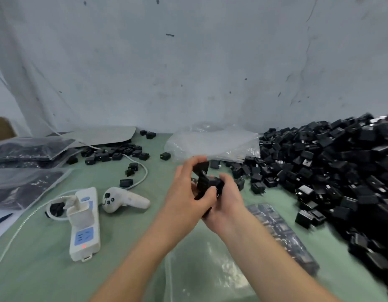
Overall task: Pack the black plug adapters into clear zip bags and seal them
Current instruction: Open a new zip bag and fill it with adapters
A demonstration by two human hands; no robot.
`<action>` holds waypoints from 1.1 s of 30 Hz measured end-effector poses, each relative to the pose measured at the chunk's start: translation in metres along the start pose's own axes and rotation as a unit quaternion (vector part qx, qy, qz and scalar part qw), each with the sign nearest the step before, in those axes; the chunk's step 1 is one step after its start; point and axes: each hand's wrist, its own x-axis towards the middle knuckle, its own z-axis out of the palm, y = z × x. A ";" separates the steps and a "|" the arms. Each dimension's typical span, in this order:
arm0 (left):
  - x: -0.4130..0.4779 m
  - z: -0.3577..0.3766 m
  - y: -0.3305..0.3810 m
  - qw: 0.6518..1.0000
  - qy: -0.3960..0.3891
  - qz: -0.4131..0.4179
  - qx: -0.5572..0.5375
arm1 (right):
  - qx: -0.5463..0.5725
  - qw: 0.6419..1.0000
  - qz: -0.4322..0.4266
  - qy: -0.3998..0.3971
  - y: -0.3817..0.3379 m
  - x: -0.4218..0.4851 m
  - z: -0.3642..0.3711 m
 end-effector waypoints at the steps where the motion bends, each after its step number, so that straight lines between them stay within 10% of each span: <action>1: -0.002 0.011 0.005 0.999 0.014 0.026 0.022 | 0.006 1.000 0.003 -0.004 -0.002 -0.006 -0.005; 11: -0.040 0.068 0.009 0.982 0.020 0.076 0.174 | 0.088 0.995 -0.025 -0.036 -0.006 -0.047 -0.066; 24: -0.062 -0.014 0.002 0.975 0.207 -0.080 -0.012 | 0.193 0.981 -0.012 -0.006 -0.020 -0.058 -0.069; 28: -0.092 -0.054 -0.050 0.949 0.121 -0.278 0.087 | 0.178 0.983 -0.043 0.026 -0.047 -0.052 -0.083; 33: -0.097 -0.043 -0.062 0.936 0.019 -0.207 0.284 | 0.184 0.979 -0.071 0.044 -0.057 -0.038 -0.099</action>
